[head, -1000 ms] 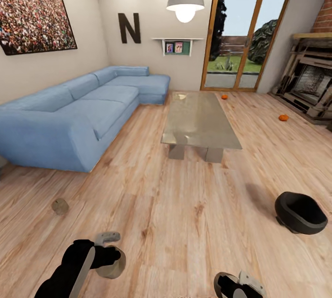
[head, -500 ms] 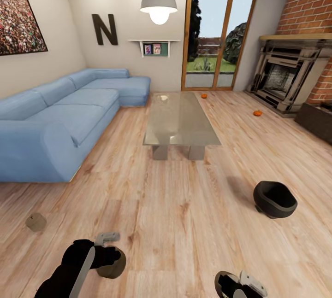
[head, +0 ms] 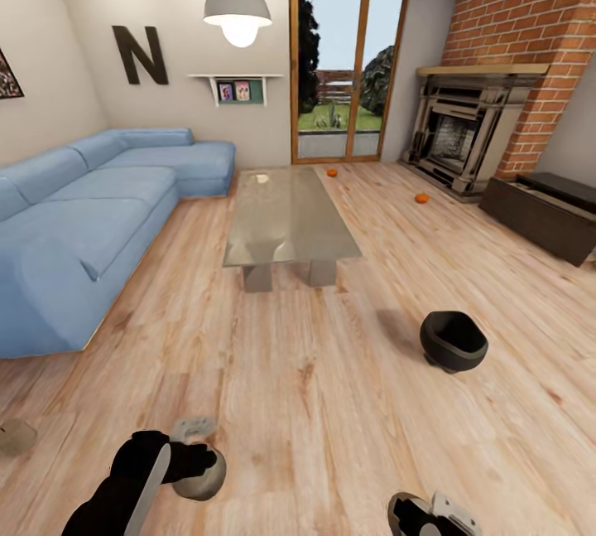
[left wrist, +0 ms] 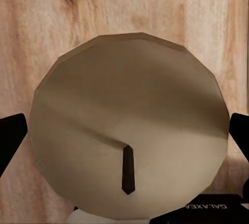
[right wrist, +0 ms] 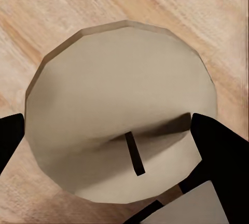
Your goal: Place each of the two pumpkins and all three candles from the living room inside a cabinet in the living room (use any cabinet), then make sure every cabinet is closed, and position the cauldron so it is next to a table in the living room.
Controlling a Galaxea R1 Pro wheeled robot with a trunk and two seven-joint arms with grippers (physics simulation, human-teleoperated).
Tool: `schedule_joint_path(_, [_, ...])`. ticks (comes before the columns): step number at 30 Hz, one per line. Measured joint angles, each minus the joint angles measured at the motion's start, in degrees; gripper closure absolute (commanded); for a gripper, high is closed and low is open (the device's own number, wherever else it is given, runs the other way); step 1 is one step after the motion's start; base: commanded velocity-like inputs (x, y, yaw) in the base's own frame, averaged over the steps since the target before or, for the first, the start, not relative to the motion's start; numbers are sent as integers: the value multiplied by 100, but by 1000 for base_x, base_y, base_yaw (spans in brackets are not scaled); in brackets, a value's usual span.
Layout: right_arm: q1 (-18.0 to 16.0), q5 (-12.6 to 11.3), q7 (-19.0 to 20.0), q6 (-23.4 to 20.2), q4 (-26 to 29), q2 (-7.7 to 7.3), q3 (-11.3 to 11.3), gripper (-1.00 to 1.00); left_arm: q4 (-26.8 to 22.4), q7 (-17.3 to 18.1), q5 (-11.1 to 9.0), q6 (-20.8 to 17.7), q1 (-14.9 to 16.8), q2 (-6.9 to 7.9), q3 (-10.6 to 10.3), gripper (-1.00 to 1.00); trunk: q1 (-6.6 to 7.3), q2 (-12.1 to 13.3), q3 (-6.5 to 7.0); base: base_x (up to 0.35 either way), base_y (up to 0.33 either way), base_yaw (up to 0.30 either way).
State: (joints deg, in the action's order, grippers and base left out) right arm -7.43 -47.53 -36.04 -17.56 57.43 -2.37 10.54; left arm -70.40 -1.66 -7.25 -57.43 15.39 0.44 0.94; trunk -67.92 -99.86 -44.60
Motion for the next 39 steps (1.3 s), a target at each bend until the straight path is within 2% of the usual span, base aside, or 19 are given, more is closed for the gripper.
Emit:
schedule_joint_path(12, [5, 5, 0, 5, -183, -7, -271, 100, 0, -4, 0, 4, -1, 0, -6, 100, 0, 0, 36, 0, 0, -272])
schedule_joint_path(25, [-5, -8, 0, 226, -396, -9, -290, 100, 0, -17, 6, 4, -1, 0, -6, 100, 0, 0, 75, 0, 0, -273])
schedule_joint_path(39, [-12, -16, 1, 252, -452, -9, -289, 100, 0, -23, 8, 12, -1, -3, -15, 100, 0, 0, 117, 0, 0, -272])
